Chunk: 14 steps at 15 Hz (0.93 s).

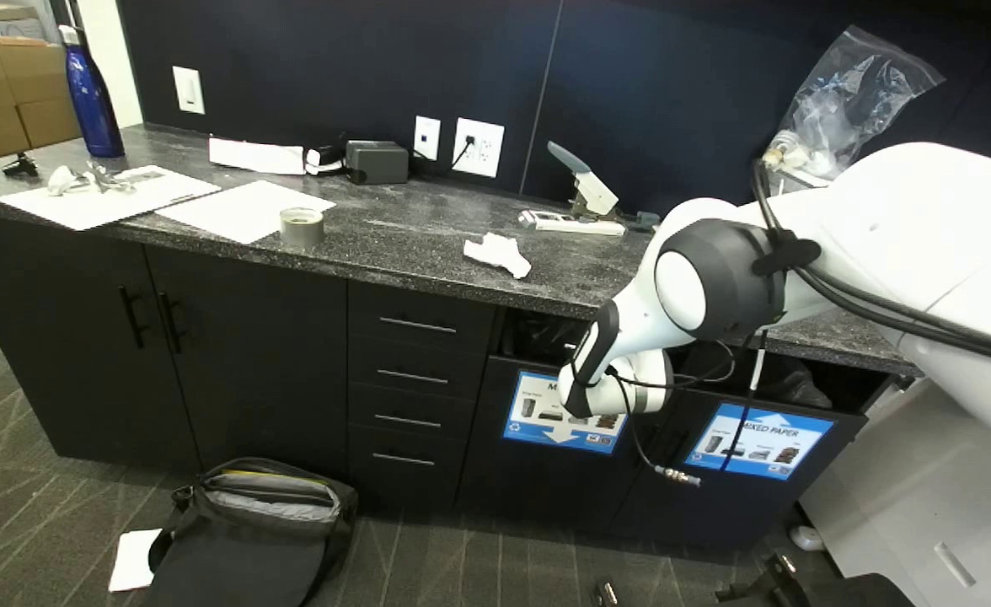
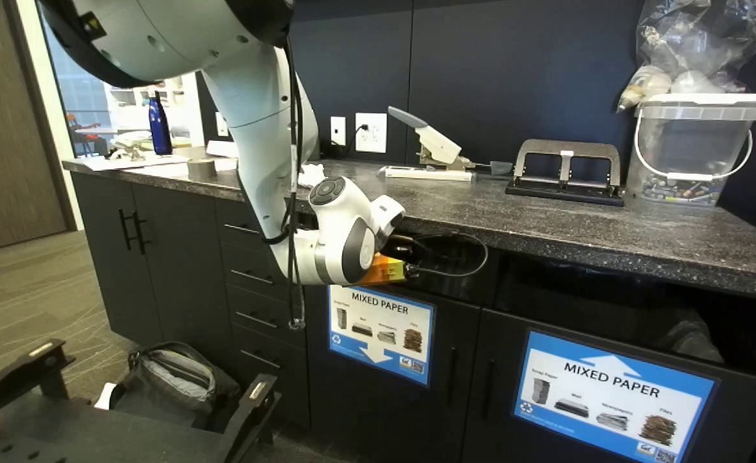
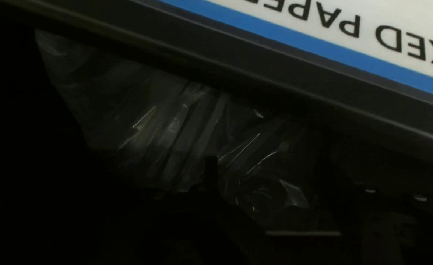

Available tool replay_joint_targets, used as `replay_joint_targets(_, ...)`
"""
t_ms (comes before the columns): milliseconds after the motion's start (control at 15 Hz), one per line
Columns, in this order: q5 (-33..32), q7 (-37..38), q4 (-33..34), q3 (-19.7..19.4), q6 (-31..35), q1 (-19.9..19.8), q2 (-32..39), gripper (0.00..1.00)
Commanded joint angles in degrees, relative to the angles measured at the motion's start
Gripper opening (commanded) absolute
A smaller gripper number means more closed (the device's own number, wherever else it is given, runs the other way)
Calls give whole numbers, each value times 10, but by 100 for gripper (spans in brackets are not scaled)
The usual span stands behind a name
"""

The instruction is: Place one paper from the counter inside the waste bin on the right, place four papers from the counter inside the bin on the left

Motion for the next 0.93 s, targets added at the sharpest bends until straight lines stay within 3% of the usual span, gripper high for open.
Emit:
replay_joint_targets(0, -92, -16, -44, 56, -67, -37, -69, 99)
replay_joint_targets(200, -157, -19, -108, 96, -129, -67, -142, 100)
replay_joint_targets(467, -202, -19, -211, 126, -163, -104, -239, 100)
replay_joint_targets(867, -193, 8, -354, 149, -288, -111, -417, 100)
